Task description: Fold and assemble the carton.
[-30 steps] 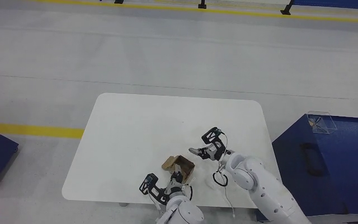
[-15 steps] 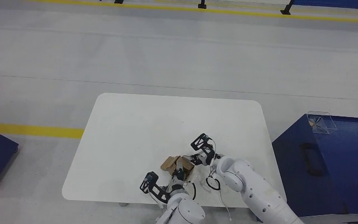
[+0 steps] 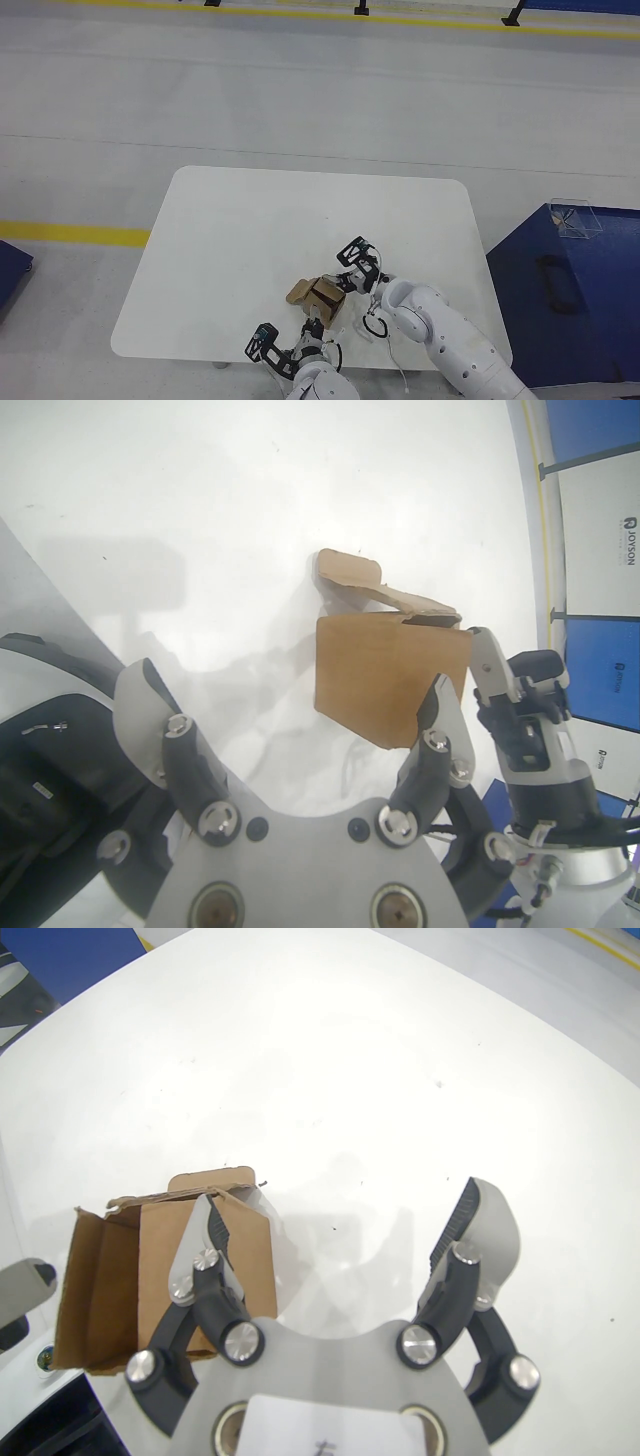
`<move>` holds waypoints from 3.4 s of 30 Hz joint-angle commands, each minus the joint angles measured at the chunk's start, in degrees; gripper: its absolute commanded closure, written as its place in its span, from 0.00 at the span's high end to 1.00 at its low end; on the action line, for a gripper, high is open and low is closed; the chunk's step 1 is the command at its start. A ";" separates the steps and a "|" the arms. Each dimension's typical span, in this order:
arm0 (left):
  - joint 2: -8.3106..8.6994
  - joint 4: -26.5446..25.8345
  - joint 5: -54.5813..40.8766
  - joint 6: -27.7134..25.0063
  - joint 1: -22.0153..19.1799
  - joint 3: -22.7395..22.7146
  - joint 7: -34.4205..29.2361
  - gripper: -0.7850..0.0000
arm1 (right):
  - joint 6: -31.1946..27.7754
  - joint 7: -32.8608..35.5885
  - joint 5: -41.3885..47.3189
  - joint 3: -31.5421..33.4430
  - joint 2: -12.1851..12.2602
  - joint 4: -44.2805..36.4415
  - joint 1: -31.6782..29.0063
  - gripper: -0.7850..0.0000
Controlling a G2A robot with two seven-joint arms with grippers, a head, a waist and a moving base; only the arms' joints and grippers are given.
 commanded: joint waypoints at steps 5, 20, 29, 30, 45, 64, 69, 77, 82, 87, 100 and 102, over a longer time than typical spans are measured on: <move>-1.18 3.90 -0.79 0.00 -2.33 0.45 0.00 1.00 | -0.05 -1.44 0.11 2.64 0.30 -1.17 -1.45 1.00; -4.08 8.04 -8.06 0.00 -7.67 0.37 0.00 0.99 | -2.21 -4.76 0.04 8.69 1.21 -4.22 -6.02 1.00; -4.71 1.46 -8.45 0.00 -9.02 1.16 0.01 1.00 | -6.81 -1.93 -1.55 14.06 2.50 -4.45 -8.33 1.00; -4.29 -0.75 -7.05 0.00 -8.14 0.85 0.01 1.00 | -7.65 -1.36 -2.28 14.49 2.68 -4.28 -8.58 1.00; -0.71 -16.32 -3.57 0.00 -1.25 -2.35 0.00 1.00 | -9.84 6.73 -7.28 8.28 1.31 -0.41 -4.76 1.00; -0.12 -14.86 -1.12 -10.13 0.72 -3.71 -3.81 1.00 | -1.35 1.14 1.64 4.64 -3.39 10.72 5.35 1.00; 2.43 -11.68 6.69 -30.63 4.45 -4.38 -11.40 1.00 | -0.02 -3.57 0.08 5.42 -3.30 7.36 2.66 1.00; 3.32 -10.34 9.90 -38.48 5.57 -4.58 -12.45 1.00 | -0.39 -4.35 0.59 5.58 -3.35 6.50 1.91 1.00; 3.20 -10.47 11.08 -41.65 5.54 -6.02 -8.75 1.00 | 3.22 -9.24 -3.16 5.10 -3.58 4.75 0.64 1.00; 3.44 -4.21 13.82 -55.82 7.18 -6.27 -8.15 1.00 | 4.98 -15.01 -5.66 4.93 -3.88 3.53 -1.08 1.00; 3.22 10.80 9.08 -78.82 8.69 -8.76 -8.43 1.00 | 3.23 -18.82 -11.43 0.10 -5.68 7.06 -0.66 1.00; 2.91 12.26 9.07 -79.06 7.94 -8.20 -8.22 1.00 | 2.74 -19.82 -12.03 -0.55 -5.97 7.50 -0.57 1.00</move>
